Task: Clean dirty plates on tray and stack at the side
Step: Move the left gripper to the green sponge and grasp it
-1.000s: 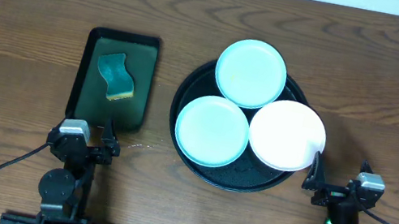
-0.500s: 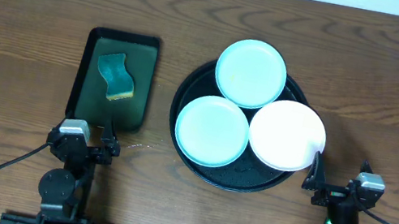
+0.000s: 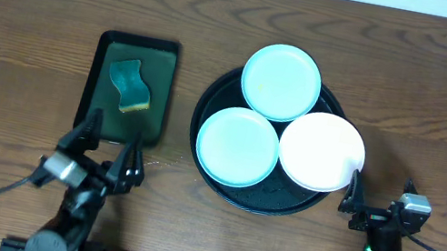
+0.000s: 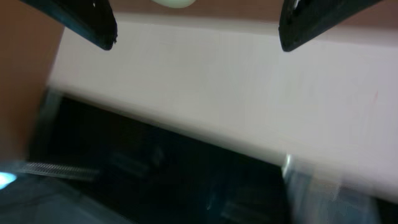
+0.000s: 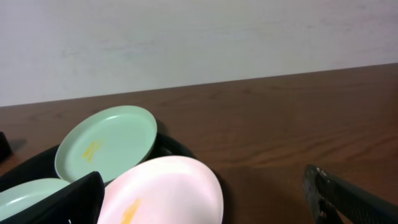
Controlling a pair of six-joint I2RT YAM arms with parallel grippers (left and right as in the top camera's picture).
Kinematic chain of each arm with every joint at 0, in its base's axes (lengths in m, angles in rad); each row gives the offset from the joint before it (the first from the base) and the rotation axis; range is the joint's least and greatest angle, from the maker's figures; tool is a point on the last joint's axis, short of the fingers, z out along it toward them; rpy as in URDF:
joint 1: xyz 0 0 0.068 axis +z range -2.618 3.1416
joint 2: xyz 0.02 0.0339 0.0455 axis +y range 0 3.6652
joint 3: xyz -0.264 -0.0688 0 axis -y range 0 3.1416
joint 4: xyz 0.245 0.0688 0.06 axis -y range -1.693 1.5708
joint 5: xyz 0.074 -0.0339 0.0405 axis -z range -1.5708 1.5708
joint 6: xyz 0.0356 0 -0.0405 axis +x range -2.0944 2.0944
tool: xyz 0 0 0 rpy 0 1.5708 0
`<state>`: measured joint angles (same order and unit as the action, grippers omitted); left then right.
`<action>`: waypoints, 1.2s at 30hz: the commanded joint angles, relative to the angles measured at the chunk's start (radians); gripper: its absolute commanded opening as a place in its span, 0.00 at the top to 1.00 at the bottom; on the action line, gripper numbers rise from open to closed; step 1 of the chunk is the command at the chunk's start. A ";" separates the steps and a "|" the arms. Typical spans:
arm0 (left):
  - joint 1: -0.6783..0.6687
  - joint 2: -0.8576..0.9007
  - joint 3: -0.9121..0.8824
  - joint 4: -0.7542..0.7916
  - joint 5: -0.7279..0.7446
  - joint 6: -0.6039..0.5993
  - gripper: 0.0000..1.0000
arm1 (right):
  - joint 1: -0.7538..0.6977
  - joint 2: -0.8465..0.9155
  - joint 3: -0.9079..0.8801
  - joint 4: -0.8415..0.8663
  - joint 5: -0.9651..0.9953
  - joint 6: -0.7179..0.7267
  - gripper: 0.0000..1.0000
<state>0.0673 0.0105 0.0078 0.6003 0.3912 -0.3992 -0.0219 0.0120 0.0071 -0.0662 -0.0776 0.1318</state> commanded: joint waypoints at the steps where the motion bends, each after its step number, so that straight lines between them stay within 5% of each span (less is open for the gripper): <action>1: -0.001 0.010 0.042 0.052 0.011 0.002 0.16 | 0.004 -0.005 -0.002 -0.005 0.002 -0.010 0.01; 5: -0.001 0.144 0.207 -0.136 -0.018 0.066 0.16 | 0.004 -0.005 -0.002 -0.004 0.002 -0.010 0.01; 10: -0.001 0.542 0.611 -0.723 -0.019 0.219 0.16 | 0.004 -0.005 -0.002 -0.004 0.002 -0.010 0.01; 15: -0.002 0.954 0.980 -1.212 0.109 0.230 0.16 | 0.004 -0.005 -0.002 -0.004 0.002 -0.010 0.01; 20: 0.000 1.189 1.112 -1.245 0.145 0.230 0.16 | 0.004 -0.005 -0.002 -0.004 0.002 -0.010 0.01; 27: 0.004 1.406 1.273 -1.387 -0.476 -0.063 0.16 | 0.004 -0.005 -0.002 -0.004 0.002 -0.010 0.01; 29: 0.006 1.454 1.273 -1.388 -0.493 -0.078 0.15 | 0.004 -0.005 -0.002 -0.004 0.002 -0.010 0.01; 30: 0.006 1.476 1.273 -1.387 -0.493 -0.078 0.02 | 0.004 -0.005 -0.002 -0.004 0.002 -0.010 0.01; 36: 0.006 1.620 1.273 -1.305 -0.482 -0.079 0.02 | 0.004 -0.005 -0.002 -0.004 0.002 -0.010 0.01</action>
<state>0.0719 1.5764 1.2652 -0.7265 -0.0402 -0.4503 -0.0219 0.0120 0.0071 -0.0666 -0.0757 0.1287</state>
